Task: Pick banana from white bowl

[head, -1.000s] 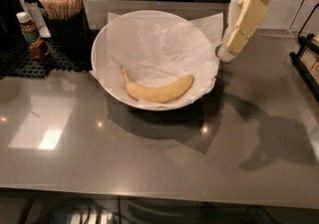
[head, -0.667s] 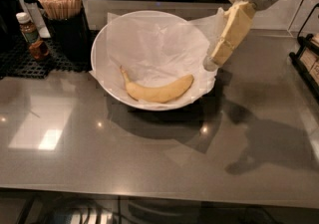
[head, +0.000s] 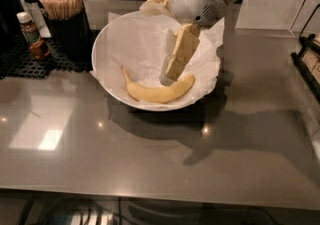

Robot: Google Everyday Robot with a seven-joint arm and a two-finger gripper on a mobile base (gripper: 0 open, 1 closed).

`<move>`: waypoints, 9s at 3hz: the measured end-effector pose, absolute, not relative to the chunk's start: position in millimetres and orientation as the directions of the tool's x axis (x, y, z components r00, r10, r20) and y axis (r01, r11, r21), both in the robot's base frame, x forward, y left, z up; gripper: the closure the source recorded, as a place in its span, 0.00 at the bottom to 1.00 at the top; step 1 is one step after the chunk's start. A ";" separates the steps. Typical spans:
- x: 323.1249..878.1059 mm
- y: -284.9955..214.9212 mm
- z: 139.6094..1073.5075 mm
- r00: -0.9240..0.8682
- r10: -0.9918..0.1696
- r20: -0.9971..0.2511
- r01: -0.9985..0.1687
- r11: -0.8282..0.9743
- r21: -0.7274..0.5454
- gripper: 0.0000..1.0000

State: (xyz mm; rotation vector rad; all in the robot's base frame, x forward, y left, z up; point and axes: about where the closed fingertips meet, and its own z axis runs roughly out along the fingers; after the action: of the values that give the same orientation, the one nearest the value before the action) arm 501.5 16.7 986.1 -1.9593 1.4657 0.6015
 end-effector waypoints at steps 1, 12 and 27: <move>516.8 30.4 965.6 0.251 -0.686 -0.683 -0.968 -0.192 -0.163 0.00; 533.3 -0.9 862.2 0.116 -0.844 -0.524 -0.964 -0.223 0.146 0.26; 545.3 0.2 842.3 -0.039 -0.785 -0.619 -0.983 -0.081 0.165 0.32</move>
Offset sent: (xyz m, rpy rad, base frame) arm 0.0138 0.0123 -0.0184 -0.0037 0.0349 -0.0079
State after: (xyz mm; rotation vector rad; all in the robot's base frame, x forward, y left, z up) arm 545.3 0.2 842.3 -1.9146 1.8692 0.8442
